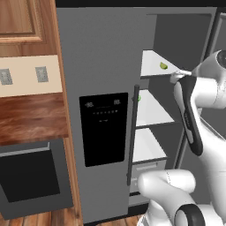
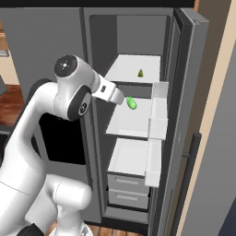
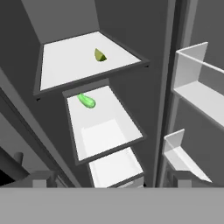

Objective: Take the lemon wedge from the fridge and place it on the plate with fish on the dining counter.

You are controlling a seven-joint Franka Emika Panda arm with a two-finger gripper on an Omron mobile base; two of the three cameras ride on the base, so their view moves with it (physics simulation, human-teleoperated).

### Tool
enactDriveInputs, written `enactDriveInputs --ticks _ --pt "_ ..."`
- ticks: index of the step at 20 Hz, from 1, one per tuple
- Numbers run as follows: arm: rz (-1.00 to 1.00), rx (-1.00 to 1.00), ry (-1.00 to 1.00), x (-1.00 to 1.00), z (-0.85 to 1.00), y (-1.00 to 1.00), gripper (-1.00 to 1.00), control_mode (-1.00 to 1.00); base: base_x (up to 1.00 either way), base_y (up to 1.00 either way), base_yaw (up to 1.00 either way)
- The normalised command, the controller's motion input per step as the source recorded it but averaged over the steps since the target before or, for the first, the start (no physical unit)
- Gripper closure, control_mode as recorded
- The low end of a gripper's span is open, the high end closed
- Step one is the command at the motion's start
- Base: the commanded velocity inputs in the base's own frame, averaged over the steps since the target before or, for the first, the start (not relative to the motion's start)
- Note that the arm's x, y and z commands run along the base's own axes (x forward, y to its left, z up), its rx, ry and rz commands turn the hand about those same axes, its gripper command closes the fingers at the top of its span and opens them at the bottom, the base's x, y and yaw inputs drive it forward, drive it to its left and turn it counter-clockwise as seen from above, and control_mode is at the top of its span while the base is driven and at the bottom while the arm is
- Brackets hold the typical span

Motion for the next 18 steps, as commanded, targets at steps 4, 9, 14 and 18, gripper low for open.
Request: enactDriveInputs --ticks 4,9,14,18 --pt "0.00 -0.03 0.00 0.00 0.53 -0.39 -1.00 -1.00 0.00 0.00 0.00" --pt "0.01 0.00 0.00 0.05 0.31 -0.51 -1.00 -1.00 0.00 0.00 0.00" --pt "0.01 0.00 0.01 0.36 0.07 -0.16 -1.00 -1.00 0.00 0.00 0.00" --pt "0.05 0.00 -0.01 0.29 0.00 0.00 -1.00 -1.00 0.00 0.00 0.00"
